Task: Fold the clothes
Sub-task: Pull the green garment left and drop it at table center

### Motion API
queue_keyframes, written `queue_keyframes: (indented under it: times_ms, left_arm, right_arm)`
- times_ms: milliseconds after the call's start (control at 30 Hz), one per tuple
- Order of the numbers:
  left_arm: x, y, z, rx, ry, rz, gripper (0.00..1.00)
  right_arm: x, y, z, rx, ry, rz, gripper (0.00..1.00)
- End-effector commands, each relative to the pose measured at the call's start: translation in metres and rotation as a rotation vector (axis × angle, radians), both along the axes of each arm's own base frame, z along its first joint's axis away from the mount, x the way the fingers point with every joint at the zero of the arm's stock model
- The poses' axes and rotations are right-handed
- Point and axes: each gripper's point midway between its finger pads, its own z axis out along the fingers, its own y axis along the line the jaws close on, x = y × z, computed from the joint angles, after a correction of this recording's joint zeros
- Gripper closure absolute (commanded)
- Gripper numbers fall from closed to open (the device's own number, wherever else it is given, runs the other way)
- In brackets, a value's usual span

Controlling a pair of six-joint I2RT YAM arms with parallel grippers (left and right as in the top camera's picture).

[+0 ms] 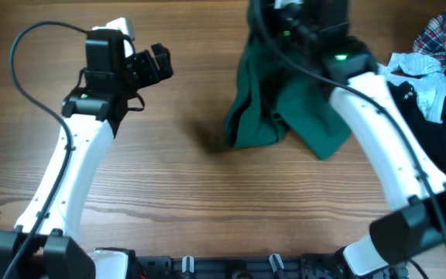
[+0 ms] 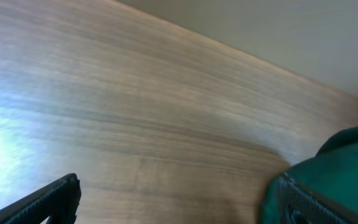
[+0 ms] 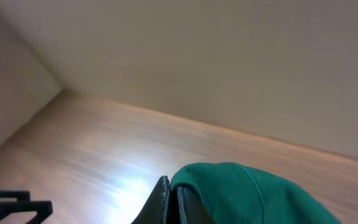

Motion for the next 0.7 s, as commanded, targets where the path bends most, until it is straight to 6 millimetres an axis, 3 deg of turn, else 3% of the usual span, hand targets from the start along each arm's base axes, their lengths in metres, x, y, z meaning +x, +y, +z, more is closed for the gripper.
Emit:
queue_keyframes:
  times_ms: [0,167,533,567,667]
  left_arm:
    - [-0.009,0.019,0.039,0.01,-0.081,0.042,0.0]
    - [-0.024,0.02,0.045,0.011,-0.065,0.043,0.0]
    - [-0.031,0.02,0.041,0.014,-0.038,0.043,0.0]
    - [-0.031,0.02,0.041,0.014,-0.035,0.043,0.0]
    - [-0.033,0.021,0.039,0.015,-0.026,0.042,0.0]
  right_arm:
    - [0.006,0.032,-0.025,0.014,0.043,0.023,0.96]
    - [-0.002,0.061,-0.02,0.03,0.006,0.074,0.96]
    - [0.0,0.092,-0.031,0.067,-0.008,0.123,0.95]
    - [-0.001,0.097,-0.032,0.072,-0.012,0.136,0.82]
    - [0.003,0.106,-0.036,0.08,-0.034,0.141,0.01]
